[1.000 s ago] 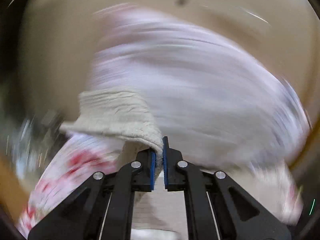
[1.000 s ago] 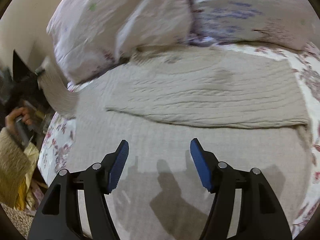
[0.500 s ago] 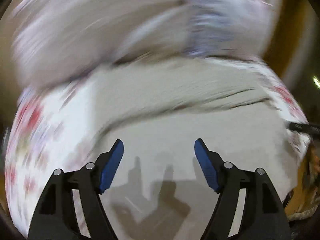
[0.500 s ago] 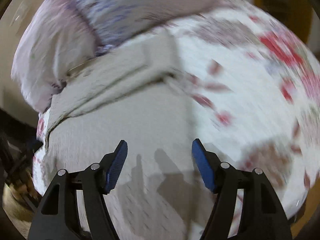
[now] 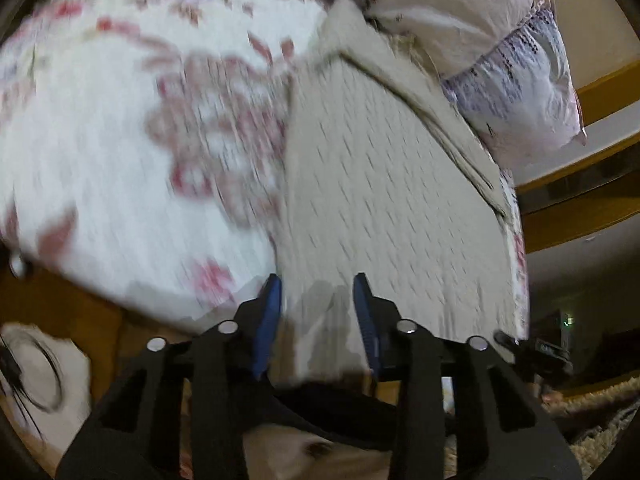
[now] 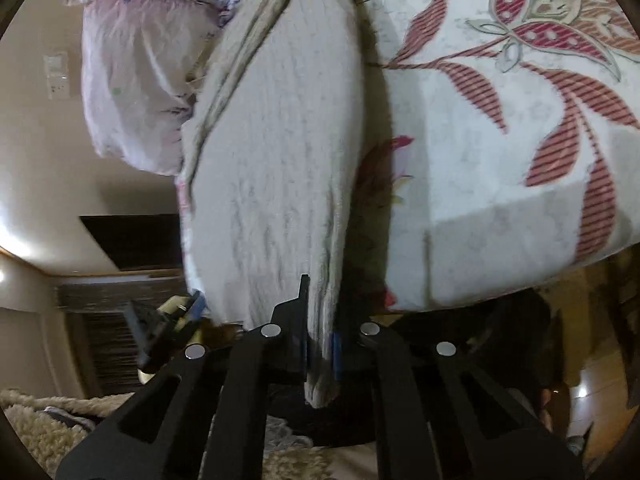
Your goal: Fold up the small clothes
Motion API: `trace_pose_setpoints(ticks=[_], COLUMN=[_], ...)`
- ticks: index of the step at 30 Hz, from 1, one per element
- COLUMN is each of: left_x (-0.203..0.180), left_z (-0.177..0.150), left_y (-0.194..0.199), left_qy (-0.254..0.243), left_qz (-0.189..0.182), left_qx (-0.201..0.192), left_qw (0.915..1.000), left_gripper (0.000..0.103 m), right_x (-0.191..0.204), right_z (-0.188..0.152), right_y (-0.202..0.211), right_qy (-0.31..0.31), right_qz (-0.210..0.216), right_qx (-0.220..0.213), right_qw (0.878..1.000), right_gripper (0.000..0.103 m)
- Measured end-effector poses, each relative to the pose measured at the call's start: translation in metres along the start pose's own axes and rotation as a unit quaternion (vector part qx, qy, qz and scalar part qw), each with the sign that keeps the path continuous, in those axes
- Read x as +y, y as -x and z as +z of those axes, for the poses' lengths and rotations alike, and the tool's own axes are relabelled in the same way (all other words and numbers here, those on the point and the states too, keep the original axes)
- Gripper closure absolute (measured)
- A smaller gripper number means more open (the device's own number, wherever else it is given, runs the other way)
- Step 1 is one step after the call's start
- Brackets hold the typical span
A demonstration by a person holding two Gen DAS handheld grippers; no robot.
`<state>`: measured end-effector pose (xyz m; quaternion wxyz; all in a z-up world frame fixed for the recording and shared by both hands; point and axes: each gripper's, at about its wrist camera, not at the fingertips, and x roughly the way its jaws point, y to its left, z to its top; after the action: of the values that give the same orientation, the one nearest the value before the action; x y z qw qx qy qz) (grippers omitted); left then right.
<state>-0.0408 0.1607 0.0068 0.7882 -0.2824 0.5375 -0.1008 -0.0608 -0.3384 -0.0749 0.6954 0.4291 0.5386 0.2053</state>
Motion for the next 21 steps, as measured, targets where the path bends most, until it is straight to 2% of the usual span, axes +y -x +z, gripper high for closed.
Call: trace_pose_setpoints(ticks=[2, 4, 6, 7, 10, 11, 15, 17, 18, 19, 20, 21], left_x=[-0.008, -0.014, -0.023, -0.027, -0.049, -0.058, -0.089, -0.096, -0.097, -0.099, -0.096, -0.092], left_z=[-0.005, -0.004, 0.017, 0.028, 0.087, 0.116, 0.218, 0.259, 0.270, 0.284, 0.287, 0.288], left_y=[-0.004, -0.004, -0.010, -0.012, -0.015, -0.015, -0.021, -0.034, -0.041, -0.052, -0.055, -0.057], left_qy=[0.006, 0.005, -0.005, -0.011, -0.039, -0.045, -0.060, -0.043, -0.040, -0.040, -0.040, -0.044], left_qz=[-0.015, -0.027, -0.040, -0.045, -0.066, -0.074, -0.067, -0.057, -0.052, -0.031, -0.004, 0.017], left_qx=[0.009, 0.009, 0.002, -0.002, -0.043, -0.068, -0.161, -0.176, -0.172, -0.160, -0.156, -0.154], left_qw=[0.9998, 0.9996, 0.9992, 0.9989, 0.9961, 0.9939, 0.9828, 0.9818, 0.9829, 0.9858, 0.9869, 0.9869], left_gripper=[0.073, 0.085, 0.094, 0.096, 0.096, 0.096, 0.096, 0.092, 0.081, 0.056, 0.041, 0.032], right_x=[0.010, 0.024, 0.046, 0.056, 0.082, 0.093, 0.126, 0.129, 0.129, 0.128, 0.126, 0.126], right_z=[0.007, 0.018, 0.043, 0.056, 0.100, 0.121, 0.194, 0.230, 0.250, 0.261, 0.271, 0.276], right_y=[0.001, 0.006, 0.012, 0.015, 0.020, 0.021, 0.014, 0.004, -0.004, -0.011, -0.019, -0.024], right_qy=[0.007, 0.022, 0.044, 0.054, 0.075, 0.080, 0.092, 0.081, 0.069, 0.061, 0.048, 0.040], right_qz=[0.026, 0.046, 0.068, 0.078, 0.095, 0.099, 0.081, 0.058, 0.040, 0.024, -0.005, -0.023], right_qx=[-0.009, -0.023, -0.052, -0.067, -0.112, -0.133, -0.206, -0.231, -0.240, -0.239, -0.233, -0.227], right_qw=[1.000, 0.998, 0.995, 0.993, 0.986, 0.983, 0.971, 0.968, 0.968, 0.969, 0.971, 0.973], right_gripper=[0.095, 0.095, 0.095, 0.095, 0.095, 0.095, 0.095, 0.094, 0.086, 0.060, 0.046, 0.034])
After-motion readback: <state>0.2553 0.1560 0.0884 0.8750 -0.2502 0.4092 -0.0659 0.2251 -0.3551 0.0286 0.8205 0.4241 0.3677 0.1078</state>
